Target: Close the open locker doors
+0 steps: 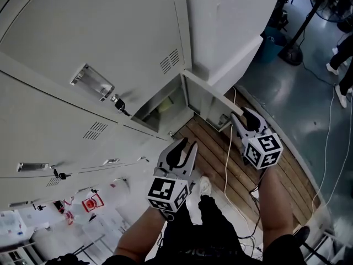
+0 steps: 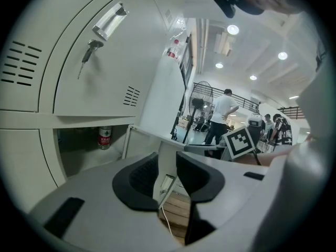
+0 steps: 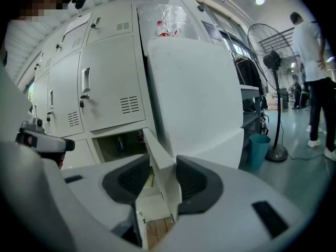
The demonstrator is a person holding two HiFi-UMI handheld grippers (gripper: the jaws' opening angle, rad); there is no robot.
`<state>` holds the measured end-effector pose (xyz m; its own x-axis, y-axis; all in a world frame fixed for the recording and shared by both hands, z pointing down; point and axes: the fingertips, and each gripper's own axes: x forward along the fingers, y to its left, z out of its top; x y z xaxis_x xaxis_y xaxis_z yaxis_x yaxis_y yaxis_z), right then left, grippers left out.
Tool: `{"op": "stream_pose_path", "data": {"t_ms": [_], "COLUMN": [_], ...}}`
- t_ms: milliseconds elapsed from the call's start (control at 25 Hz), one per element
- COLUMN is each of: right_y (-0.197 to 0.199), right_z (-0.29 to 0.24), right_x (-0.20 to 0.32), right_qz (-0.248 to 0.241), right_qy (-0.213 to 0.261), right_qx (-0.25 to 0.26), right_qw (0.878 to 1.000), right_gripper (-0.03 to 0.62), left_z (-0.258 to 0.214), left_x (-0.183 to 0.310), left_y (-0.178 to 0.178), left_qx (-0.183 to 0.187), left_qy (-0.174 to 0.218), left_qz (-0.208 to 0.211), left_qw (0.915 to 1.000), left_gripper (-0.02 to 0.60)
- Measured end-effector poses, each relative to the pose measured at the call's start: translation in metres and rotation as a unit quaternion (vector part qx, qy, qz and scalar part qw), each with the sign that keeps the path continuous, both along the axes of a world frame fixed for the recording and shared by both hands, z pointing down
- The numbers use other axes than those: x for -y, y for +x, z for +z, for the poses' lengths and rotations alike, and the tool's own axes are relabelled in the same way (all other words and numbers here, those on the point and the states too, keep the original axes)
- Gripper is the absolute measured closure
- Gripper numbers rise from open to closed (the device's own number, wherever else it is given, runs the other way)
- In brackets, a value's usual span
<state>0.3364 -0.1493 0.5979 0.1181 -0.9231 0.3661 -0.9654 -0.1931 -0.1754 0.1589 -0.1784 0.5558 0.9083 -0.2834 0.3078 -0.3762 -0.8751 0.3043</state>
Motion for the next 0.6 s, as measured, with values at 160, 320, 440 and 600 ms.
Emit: {"op": "stream_pose_path", "data": {"t_ms": [160, 320, 440, 600], "right_y": [-0.010, -0.028, -0.046, -0.068], "right_z": [0.000, 0.000, 0.000, -0.001], "right_x": [-0.003, -0.004, -0.005, -0.004], "right_qz": [-0.010, -0.030, -0.054, -0.083], "right_qy": [0.004, 0.005, 0.004, 0.002], "right_qx": [0.004, 0.017, 0.023, 0.029], "right_qw": [1.000, 0.999, 0.998, 0.996], "right_gripper": [0.468, 0.479, 0.487, 0.487], "left_z": [0.005, 0.009, 0.011, 0.016], "left_x": [-0.002, -0.005, -0.007, -0.010], "left_y": [-0.003, -0.004, -0.004, -0.005], "left_qx": [0.001, 0.002, 0.002, 0.005], "left_qy": [-0.004, -0.007, -0.011, -0.015], "left_qz": [-0.004, -0.007, -0.011, -0.015], "left_qw": [1.0000, 0.9999, 0.9999, 0.9998], "left_gripper": [0.471, 0.471, 0.469, 0.469]}}
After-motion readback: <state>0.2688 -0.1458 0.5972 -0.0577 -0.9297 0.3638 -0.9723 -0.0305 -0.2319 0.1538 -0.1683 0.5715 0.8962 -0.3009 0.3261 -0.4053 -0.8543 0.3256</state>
